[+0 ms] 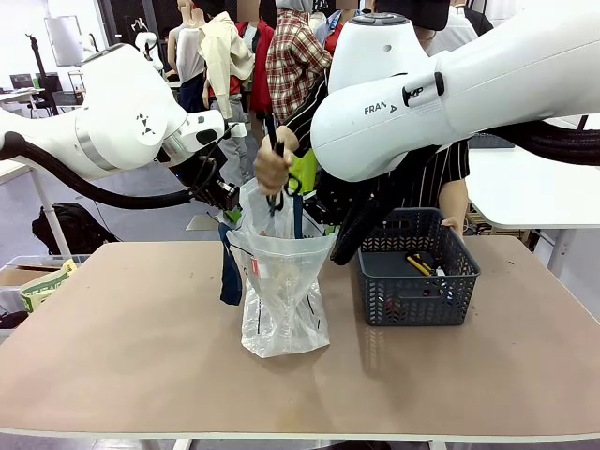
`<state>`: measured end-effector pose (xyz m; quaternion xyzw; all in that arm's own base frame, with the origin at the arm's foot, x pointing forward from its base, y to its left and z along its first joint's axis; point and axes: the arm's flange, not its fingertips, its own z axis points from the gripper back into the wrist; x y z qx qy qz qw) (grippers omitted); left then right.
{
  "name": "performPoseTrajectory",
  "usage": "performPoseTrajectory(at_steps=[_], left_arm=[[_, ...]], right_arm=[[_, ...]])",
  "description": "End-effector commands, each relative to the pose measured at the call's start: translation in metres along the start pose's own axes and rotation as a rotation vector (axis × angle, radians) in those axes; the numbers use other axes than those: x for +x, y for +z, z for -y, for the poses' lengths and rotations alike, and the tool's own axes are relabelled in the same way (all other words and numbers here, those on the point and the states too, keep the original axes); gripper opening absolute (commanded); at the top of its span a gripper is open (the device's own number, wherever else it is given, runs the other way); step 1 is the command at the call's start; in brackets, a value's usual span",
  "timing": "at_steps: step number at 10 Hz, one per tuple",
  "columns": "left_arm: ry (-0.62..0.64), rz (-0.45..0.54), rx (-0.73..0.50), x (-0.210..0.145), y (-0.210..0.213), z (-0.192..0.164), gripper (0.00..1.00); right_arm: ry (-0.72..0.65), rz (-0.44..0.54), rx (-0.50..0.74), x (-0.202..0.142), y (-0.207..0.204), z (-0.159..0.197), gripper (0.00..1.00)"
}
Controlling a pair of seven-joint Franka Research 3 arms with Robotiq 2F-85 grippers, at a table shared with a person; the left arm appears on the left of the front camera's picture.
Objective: Transfer purchased items from the store into the shopping bag.
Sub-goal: Move the Reusable shopping bag to the right side of the table.
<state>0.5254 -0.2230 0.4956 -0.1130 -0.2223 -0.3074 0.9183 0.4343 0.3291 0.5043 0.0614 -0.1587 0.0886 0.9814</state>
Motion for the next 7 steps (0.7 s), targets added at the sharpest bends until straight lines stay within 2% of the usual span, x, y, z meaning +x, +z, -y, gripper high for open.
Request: performPoseTrajectory(at_steps=[1,7], left_arm=[[-0.001,-0.002,0.003,0.0012,0.0024,-0.0005,0.0],[-0.001,-0.002,0.003,0.0012,0.0024,-0.0005,0.0]], right_arm=[[-0.003,0.0,0.005,-0.0004,0.0011,0.0014,0.0],[-0.003,0.0,0.005,-0.0004,0.0011,0.0014,0.0]])
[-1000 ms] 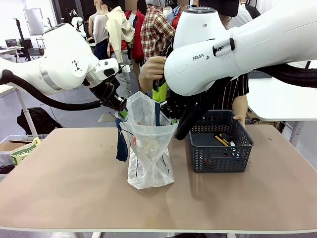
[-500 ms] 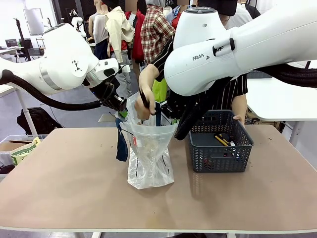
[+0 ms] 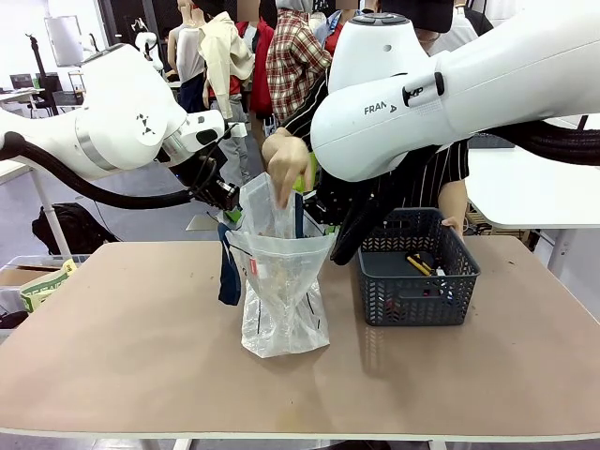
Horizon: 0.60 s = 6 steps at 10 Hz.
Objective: Transfer purchased items from the store into the shopping bag.
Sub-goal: Move the Reusable shopping bag to the right side of the table.
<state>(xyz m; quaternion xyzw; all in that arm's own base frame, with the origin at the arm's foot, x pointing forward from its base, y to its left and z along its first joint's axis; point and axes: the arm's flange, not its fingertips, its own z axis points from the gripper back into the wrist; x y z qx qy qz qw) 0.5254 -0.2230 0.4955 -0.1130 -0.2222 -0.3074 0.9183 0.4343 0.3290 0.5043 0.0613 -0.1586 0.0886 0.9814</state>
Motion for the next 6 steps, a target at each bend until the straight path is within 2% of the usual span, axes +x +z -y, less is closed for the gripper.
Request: performPoseTrajectory(at_steps=[1,6], left_arm=[[-0.001,-0.002,0.003,0.0012,0.0025,-0.0005,0.0],[-0.001,-0.002,0.003,0.0012,0.0025,-0.0005,0.0]], right_arm=[[-0.003,0.0,0.005,-0.0004,0.0011,0.0014,0.0],[-0.003,0.0,0.005,-0.0004,0.0011,0.0014,0.0]])
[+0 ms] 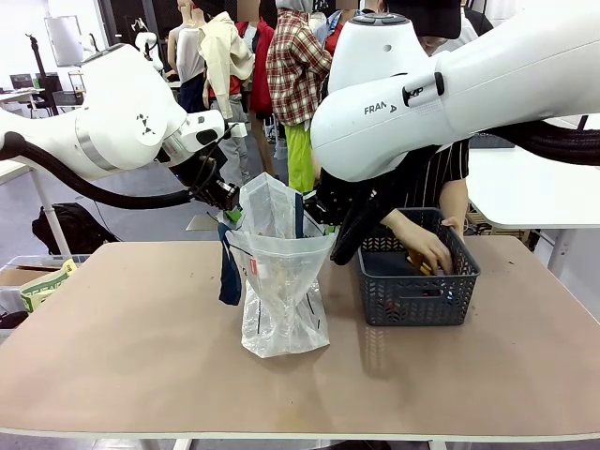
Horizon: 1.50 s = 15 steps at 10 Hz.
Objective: Transfer purchased items from the store into the shopping bag.
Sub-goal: Move the Reusable shopping bag to the right side of the table.
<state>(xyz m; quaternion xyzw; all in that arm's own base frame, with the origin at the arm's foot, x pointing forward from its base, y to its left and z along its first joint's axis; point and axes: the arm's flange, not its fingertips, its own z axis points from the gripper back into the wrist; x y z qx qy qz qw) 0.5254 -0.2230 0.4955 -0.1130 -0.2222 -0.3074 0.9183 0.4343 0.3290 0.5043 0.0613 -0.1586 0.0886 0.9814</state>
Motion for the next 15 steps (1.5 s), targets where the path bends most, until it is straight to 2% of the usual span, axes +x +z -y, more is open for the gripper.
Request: performPoseTrajectory(at_steps=[1,15], left_arm=[[-0.001,-0.002,0.003,0.0012,0.0025,-0.0005,0.0],[-0.001,-0.002,0.003,0.0012,0.0025,-0.0005,0.0]], right_arm=[[-0.003,0.0,0.005,-0.0004,0.0011,0.0014,0.0],[-0.003,0.0,0.005,-0.0004,0.0011,0.0014,0.0]])
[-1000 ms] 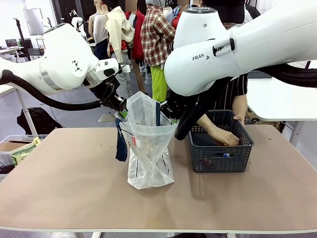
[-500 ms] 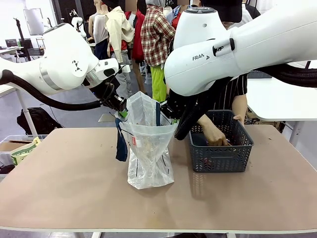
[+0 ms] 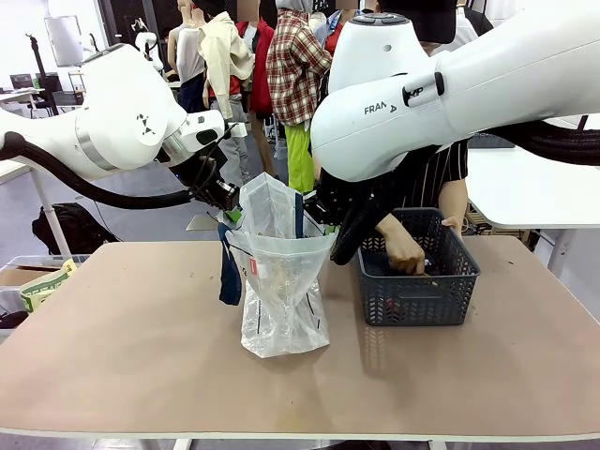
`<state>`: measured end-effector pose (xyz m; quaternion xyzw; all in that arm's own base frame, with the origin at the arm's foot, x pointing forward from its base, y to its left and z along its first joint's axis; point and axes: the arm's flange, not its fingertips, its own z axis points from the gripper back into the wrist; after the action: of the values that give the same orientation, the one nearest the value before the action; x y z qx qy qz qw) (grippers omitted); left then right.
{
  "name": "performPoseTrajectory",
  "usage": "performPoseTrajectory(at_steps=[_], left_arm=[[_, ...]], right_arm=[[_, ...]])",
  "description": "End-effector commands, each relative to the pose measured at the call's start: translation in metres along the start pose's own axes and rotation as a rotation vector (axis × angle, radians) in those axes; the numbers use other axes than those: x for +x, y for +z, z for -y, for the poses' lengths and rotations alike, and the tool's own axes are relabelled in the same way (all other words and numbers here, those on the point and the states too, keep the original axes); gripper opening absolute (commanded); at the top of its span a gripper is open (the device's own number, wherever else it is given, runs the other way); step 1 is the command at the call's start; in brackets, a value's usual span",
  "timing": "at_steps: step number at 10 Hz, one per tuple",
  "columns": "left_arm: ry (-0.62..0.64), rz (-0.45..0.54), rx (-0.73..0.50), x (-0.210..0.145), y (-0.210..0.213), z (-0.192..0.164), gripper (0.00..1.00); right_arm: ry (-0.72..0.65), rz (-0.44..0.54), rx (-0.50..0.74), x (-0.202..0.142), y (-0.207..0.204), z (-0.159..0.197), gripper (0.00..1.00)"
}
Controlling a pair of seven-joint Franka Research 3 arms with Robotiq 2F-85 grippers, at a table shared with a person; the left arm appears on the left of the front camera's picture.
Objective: Transfer purchased items from the store into the shopping bag.
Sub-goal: Move the Reusable shopping bag to the right side of the table.
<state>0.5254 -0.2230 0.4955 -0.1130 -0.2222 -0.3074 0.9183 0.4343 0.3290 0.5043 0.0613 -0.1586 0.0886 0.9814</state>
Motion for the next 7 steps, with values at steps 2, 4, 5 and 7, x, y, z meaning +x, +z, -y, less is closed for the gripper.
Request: performPoseTrajectory(at_steps=[2,4,5,7], left_arm=[[-0.001,-0.002,0.003,0.0012,0.0025,-0.0005,0.0],[-0.001,-0.002,0.003,0.0012,0.0025,-0.0005,0.0],[-0.001,-0.002,0.003,0.0012,0.0025,-0.0005,0.0],[-0.001,-0.002,0.003,0.0012,0.0025,-0.0005,0.0]], right_arm=[[-0.003,0.0,0.005,-0.0004,0.0011,0.0014,0.0],[-0.003,0.0,0.005,-0.0004,0.0011,0.0014,0.0],[-0.003,0.0,0.005,-0.0004,0.0011,0.0014,0.0],[-0.003,0.0,0.005,-0.0004,0.0011,0.0014,0.0]])
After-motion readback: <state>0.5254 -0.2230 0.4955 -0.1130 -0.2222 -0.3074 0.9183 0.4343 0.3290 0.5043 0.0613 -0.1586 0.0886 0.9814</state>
